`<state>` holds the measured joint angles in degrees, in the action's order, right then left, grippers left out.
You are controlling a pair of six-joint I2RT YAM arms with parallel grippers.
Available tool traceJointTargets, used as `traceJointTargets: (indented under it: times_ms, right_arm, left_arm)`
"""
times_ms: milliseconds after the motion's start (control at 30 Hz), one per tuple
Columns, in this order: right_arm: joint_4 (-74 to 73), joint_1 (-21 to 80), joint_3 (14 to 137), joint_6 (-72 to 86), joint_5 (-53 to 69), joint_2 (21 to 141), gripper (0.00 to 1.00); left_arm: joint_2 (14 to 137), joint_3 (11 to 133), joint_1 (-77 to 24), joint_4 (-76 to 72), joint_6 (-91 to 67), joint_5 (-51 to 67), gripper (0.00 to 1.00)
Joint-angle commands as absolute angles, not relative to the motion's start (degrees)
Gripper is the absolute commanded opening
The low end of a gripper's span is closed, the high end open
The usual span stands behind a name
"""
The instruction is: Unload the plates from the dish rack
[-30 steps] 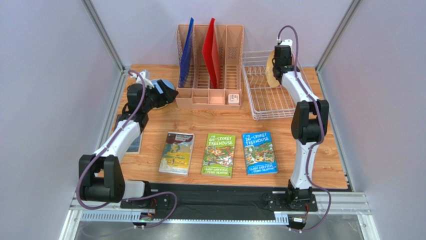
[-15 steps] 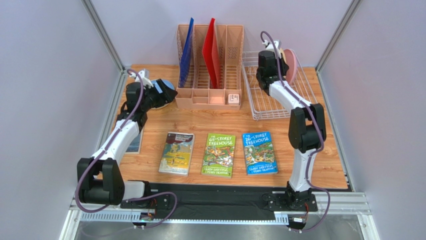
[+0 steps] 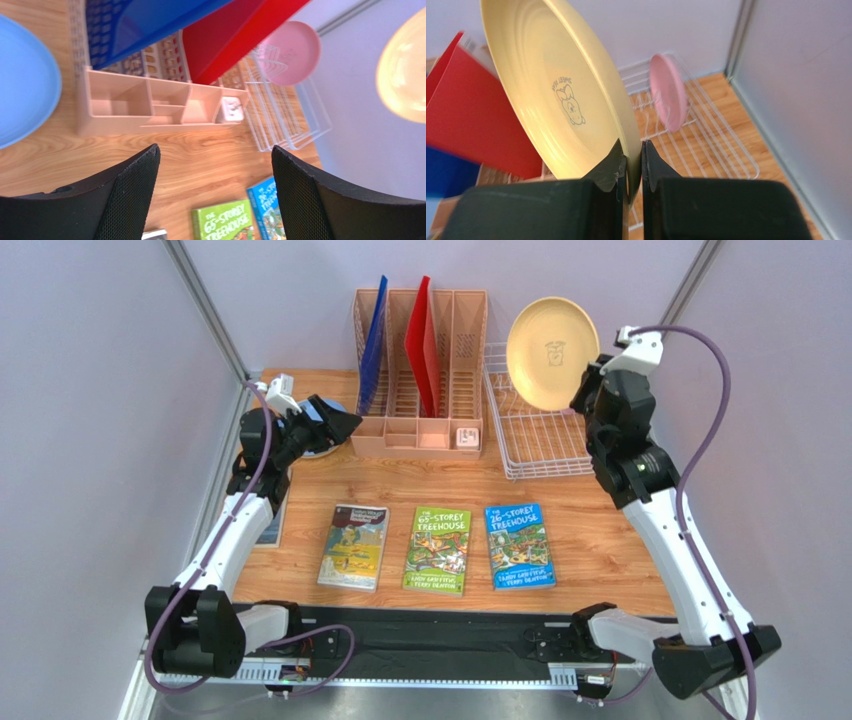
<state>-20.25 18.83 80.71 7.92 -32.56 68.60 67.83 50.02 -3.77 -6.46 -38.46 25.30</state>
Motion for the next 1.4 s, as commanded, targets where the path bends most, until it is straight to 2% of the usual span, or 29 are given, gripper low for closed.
traceJointTargets:
  times_ms: [0,233,333,700,1067,1167,1267,1367]
  right_arm:
    - [-26.37,18.90,72.00,18.63,-15.23,64.35,0.01]
    - [-21.37,18.90,58.91,26.54,1.10,58.28,0.02]
    - [-18.46,18.90,56.35,29.53,4.38,56.96,0.03]
    - [-11.70,18.72,50.72,38.04,13.78,56.07,0.04]
    - [-10.11,18.90,50.62,38.59,14.24,57.39,0.06]
    - [-10.11,18.90,51.33,38.84,16.16,58.88,0.06]
    - [-9.23,18.81,51.50,39.81,18.45,60.11,0.06]
    - [-8.70,18.89,52.03,40.60,21.70,61.34,0.06]
  left_arm:
    - [66.27,48.08,-5.36,-16.06,-44.29,32.25,0.87]
    - [68.02,47.46,-12.30,-24.08,-47.20,34.63,0.87]
    - [69.52,46.50,-16.16,-25.49,-47.20,33.23,0.87]
    - [72.60,44.38,-22.76,-26.19,-46.41,27.16,0.85]
    - [72.33,44.74,-26.28,-27.42,-46.32,23.47,0.85]
    - [72.95,45.17,-26.37,-27.42,-45.88,23.91,0.77]
    - [73.83,45.61,-26.54,-27.60,-46.06,23.47,0.62]
    - [74.35,45.88,-26.98,-27.60,-45.79,22.06,0.60]
